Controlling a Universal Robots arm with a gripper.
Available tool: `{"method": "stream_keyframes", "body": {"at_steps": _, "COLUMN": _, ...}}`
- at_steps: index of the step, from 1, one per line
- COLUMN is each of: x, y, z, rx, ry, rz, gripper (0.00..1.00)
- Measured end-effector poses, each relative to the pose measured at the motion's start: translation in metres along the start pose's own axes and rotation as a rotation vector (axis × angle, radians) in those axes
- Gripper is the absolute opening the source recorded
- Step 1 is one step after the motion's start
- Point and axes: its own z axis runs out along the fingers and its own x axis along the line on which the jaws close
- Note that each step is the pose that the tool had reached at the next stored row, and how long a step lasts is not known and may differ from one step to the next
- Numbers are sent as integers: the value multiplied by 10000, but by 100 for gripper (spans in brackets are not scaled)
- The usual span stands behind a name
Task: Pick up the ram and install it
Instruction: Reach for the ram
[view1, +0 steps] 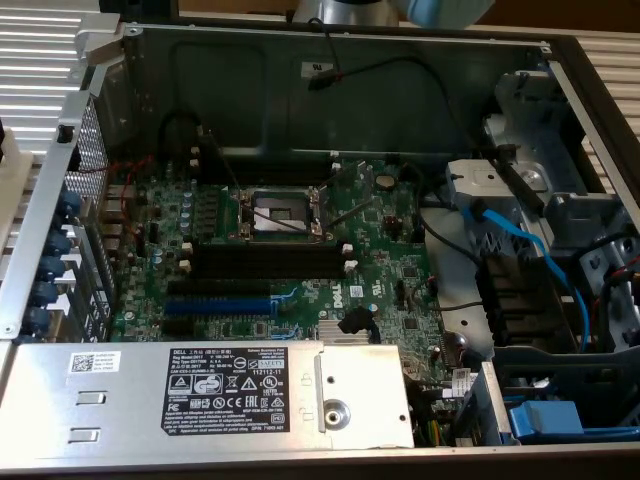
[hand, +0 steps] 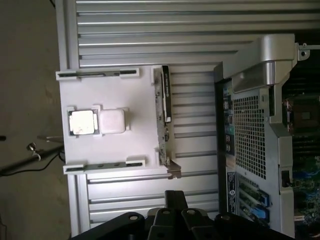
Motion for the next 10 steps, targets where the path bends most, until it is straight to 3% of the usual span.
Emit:
{"method": "stream_keyframes", "body": {"at_steps": 6, "x": 263, "y": -52, "z": -7, "rx": -1, "ry": 5, "rz": -1, "gripper": 10}}
{"method": "stream_keyframes", "body": {"at_steps": 10, "x": 336, "y": -58, "z": 11, "rx": -13, "ry": 29, "rz": -171, "gripper": 10}}
